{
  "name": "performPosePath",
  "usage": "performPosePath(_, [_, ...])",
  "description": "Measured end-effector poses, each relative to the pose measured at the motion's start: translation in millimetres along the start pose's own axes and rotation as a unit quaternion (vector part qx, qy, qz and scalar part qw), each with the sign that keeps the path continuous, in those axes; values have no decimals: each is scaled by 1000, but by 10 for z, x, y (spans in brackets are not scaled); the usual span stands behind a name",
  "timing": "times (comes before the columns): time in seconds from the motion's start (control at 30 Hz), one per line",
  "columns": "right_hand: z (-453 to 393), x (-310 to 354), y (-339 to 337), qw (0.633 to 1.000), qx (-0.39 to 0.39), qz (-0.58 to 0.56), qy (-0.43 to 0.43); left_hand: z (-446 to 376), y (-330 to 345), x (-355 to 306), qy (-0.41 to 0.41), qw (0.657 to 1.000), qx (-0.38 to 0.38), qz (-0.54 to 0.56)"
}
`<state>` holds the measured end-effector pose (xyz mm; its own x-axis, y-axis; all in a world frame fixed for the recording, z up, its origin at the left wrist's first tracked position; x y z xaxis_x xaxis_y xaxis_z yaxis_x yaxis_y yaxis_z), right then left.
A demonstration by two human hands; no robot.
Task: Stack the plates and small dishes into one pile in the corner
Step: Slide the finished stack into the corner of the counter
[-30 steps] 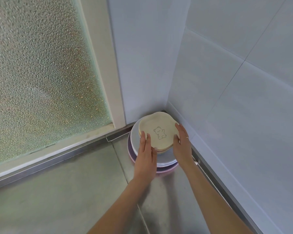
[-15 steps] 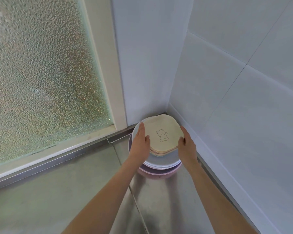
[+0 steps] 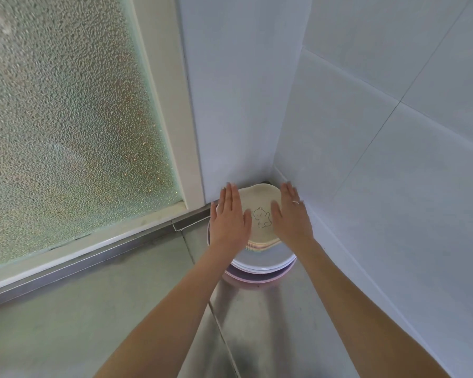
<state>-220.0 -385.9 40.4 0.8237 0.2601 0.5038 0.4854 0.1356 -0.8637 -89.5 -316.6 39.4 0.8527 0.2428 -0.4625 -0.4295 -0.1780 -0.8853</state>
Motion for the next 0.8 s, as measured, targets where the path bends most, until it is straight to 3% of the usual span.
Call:
performPosePath(0.13, [-104,35,193,990,-14,135,-34,-84,168,-20,32,996,33,-83])
performPosePath(0.33, [-102,24,233,991,-42,117,-45,-150,222,50,51,995,46,-71])
performPosePath(0.43, [-11,-8,136,997,-65,-34,-2,-138,167,55,39,998,37,26])
performPosePath(0.5, [132,-105,73,976,-80,-189,78,-145,125,124,-5,991,22,135])
performPosePath(0.57, [278,-176,87,951,-39,-275,137,-128,136,205,-40,981,38,187])
performPosePath(0.8, [385,-130,33,949,-12,-282,140,-54,199,188,-58,979,39,191])
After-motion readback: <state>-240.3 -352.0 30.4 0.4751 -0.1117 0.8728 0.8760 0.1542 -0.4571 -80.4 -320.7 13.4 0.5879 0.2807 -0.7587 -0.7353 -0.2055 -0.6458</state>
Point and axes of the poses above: each hand's wrist, its own z-axis away from the middle knuckle, its own y-axis out of the palm, x = y × z, the point moved 3 cm from there along -z, towards the middle knuckle, and after that the axes turned 4 degrees about y, right-handed, at the moved point
